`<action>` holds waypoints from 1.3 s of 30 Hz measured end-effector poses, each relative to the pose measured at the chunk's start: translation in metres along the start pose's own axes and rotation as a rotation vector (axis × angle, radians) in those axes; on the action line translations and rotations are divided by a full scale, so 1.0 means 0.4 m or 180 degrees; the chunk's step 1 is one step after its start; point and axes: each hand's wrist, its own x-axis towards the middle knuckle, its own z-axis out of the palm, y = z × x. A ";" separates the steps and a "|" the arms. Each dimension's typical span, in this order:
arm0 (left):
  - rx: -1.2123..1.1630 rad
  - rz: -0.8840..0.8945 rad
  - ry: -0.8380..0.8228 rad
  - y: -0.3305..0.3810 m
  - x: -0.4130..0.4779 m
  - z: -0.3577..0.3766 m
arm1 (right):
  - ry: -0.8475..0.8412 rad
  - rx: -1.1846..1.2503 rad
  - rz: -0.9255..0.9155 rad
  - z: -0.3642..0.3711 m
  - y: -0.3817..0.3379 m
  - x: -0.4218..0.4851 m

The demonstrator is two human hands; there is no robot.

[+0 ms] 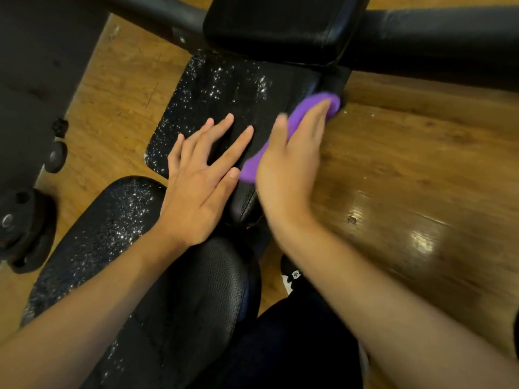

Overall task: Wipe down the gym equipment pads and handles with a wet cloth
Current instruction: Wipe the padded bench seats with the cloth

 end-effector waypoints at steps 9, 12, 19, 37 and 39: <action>0.0008 0.0002 -0.0010 -0.004 -0.001 0.002 | -0.0256 -0.0142 -0.0585 -0.005 0.064 -0.145; 0.0008 -0.0004 0.0001 -0.005 0.003 0.000 | -0.0581 -0.0055 -0.0507 -0.005 0.075 -0.210; -0.0016 -0.0035 0.0009 0.001 -0.001 0.002 | 0.0119 -0.0205 -0.0229 -0.003 -0.005 0.122; -0.0016 -0.0080 0.0075 0.001 -0.002 0.007 | 0.0142 -0.0249 -0.0561 0.010 0.009 -0.023; -0.0020 -0.0084 0.0063 0.002 -0.001 0.008 | -0.0387 -0.0245 -0.0632 0.001 0.057 -0.156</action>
